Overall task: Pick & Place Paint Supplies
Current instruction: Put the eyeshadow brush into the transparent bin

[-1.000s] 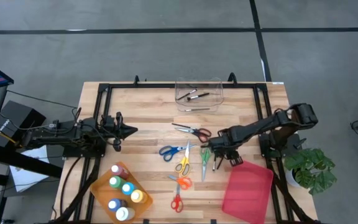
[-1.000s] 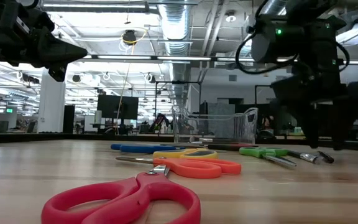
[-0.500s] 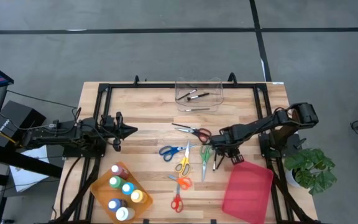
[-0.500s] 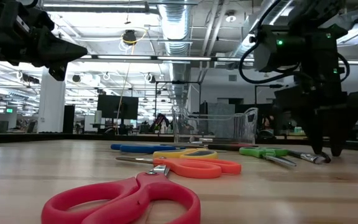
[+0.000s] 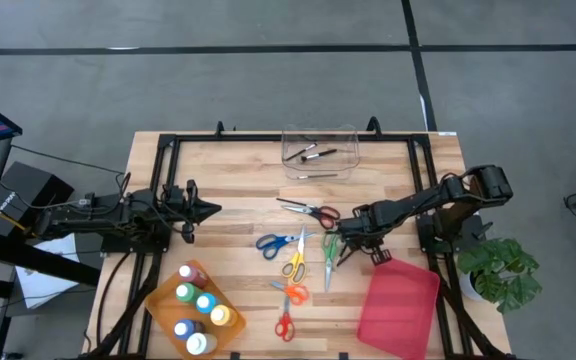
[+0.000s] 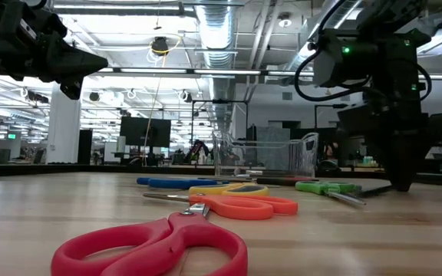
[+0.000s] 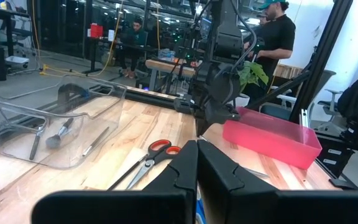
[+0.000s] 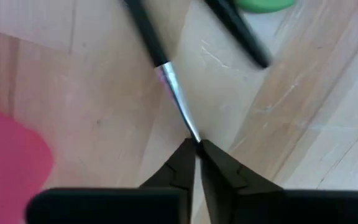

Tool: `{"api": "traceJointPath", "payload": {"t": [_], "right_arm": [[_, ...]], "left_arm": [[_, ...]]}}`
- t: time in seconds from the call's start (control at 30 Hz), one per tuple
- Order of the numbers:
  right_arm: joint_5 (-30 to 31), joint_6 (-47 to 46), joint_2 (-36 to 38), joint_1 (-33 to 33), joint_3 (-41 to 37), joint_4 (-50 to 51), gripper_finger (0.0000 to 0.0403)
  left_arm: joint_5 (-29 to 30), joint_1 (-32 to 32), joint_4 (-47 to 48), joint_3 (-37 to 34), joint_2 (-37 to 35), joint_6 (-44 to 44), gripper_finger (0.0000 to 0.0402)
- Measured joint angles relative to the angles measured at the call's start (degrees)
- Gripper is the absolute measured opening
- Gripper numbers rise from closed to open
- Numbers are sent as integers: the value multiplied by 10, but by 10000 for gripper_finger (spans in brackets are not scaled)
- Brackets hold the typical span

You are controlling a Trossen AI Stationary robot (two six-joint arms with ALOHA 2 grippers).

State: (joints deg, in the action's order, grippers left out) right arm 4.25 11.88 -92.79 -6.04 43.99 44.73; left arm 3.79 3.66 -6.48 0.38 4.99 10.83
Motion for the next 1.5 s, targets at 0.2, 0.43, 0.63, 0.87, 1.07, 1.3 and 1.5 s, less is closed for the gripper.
{"api": "traceJointPath", "payload": {"t": [0.2, 0.43, 0.63, 0.87, 1.07, 1.3, 1.5], "right_arm": [[1, -13, -2, 0, 12, 6, 4], [-1, -15, 6, -2, 35, 13, 2], [-12, -37, 56, -4, 42, 30, 1], [-26, -74, 141, -4, 43, 34, 0], [-19, -104, 214, -2, 43, -20, 0], [2, -127, 270, 12, 43, -109, 0], [-2, -205, 280, 47, 43, -180, 0]], "left_arm": [[0, 0, 0, 0, 0, 0, 0], [0, 0, 0, 0, 0, 0, 0], [0, 0, 0, 0, 0, 0, 0], [0, 0, 0, 0, 0, 0, 0], [0, 0, 0, 0, 0, 0, 0], [0, 0, 0, 0, 0, 0, 0], [0, 0, 0, 0, 0, 0, 0]]}}
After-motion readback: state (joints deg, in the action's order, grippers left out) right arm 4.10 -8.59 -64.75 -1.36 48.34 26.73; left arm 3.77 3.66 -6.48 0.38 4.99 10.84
